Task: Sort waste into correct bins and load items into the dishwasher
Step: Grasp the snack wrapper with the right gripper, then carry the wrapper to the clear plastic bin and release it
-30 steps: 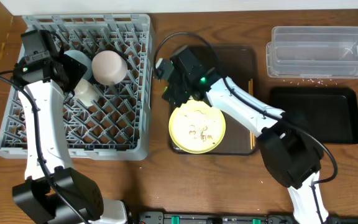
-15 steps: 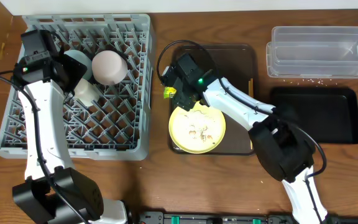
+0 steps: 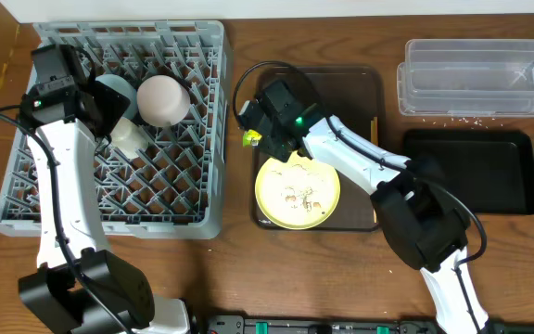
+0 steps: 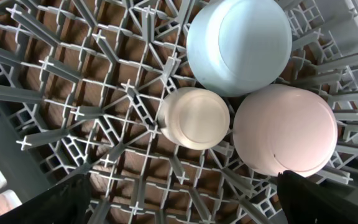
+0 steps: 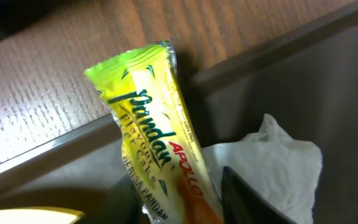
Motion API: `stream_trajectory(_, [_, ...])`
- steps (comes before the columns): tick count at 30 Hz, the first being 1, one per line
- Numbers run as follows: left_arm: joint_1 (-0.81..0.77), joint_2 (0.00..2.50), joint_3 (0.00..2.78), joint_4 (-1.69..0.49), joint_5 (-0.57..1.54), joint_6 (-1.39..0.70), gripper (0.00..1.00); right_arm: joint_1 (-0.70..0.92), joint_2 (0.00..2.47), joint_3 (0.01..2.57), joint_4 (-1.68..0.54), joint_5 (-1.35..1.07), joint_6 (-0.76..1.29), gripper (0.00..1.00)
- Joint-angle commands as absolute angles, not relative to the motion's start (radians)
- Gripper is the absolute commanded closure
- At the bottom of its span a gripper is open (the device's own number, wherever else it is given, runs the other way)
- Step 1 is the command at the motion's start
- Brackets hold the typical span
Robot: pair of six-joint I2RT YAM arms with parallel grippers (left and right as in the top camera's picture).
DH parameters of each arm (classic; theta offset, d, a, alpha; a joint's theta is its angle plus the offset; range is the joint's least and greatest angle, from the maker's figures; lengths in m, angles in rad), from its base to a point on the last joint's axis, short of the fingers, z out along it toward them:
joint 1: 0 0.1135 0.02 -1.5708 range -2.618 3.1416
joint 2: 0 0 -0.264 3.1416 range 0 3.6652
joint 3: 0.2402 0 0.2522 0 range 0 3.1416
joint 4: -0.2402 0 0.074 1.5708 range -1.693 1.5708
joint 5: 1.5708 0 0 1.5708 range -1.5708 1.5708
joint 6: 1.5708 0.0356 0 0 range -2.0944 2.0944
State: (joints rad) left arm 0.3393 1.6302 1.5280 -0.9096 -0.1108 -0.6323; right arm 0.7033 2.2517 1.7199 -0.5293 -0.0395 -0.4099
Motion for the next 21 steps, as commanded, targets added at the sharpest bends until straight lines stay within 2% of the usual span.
stream_trajectory(1, [0.342,1.62,1.537,-0.912,-0.116,-0.641,0.03,0.694,2.272,1.736,-0.519,0.019,-0.406,0.75])
stream_trajectory(6, [0.342,1.62,1.537,-0.912,-0.116,-0.641,0.03,0.695,2.272,1.739,-0.52,0.025,-0.374,0.98])
stream_trajectory(13, [0.342,1.62,1.537,-0.912,-0.116,-0.641,0.03,0.69,2.257,1.784,-0.516,0.026,-0.281,0.99])
stream_trajectory(21, [0.342,1.62,1.537,-0.912,-0.116,-0.641,0.03,0.629,2.216,1.992,-0.555,0.03,-0.123,0.99])
